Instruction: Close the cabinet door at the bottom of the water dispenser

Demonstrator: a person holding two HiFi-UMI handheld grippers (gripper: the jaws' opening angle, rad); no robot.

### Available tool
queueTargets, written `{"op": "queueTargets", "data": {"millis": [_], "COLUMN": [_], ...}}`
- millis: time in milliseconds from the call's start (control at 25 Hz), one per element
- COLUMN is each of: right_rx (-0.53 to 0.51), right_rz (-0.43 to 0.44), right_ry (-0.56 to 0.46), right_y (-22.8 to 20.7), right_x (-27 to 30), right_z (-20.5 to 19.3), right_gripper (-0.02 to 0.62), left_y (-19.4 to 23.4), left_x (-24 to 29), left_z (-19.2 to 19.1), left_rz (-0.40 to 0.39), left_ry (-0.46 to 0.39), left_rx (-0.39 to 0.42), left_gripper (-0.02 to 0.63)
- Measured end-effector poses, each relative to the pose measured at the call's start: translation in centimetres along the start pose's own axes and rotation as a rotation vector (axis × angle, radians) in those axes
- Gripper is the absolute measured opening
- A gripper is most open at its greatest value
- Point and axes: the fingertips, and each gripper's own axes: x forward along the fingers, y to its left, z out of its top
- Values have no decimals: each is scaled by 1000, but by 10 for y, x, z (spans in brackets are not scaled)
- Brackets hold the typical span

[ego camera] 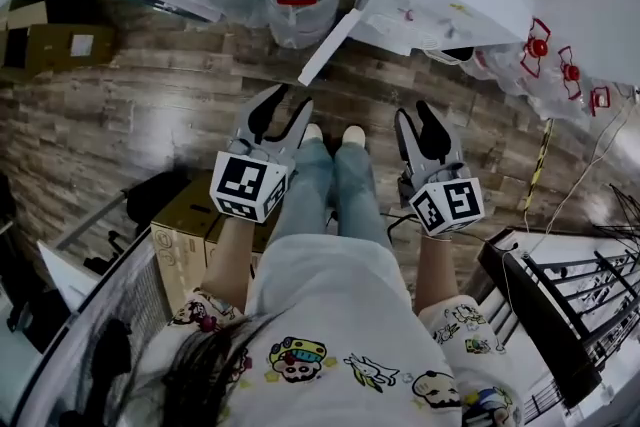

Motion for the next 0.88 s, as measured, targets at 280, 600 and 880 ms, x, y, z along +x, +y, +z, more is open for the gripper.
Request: {"op": "queueTargets", "data": {"millis": [280,600,880], "right_rx": [42,50,75], "right_rz": [-9,-41,-63], "right_ry": [22,68,100], "right_y": [-33,-72,-93], "right_x": [24,50,76], "right_z": [-42,-91,-141], "right_gripper": [146,146,146], "left_y": [7,32,54], "left_x": [51,106,137], "left_z": [-54,-111,-175], "left_rz": [-4,24,44], "left_ry": [82,128,207], "left_rx": [-16,-32,-43], "left_gripper": [172,183,194]}}
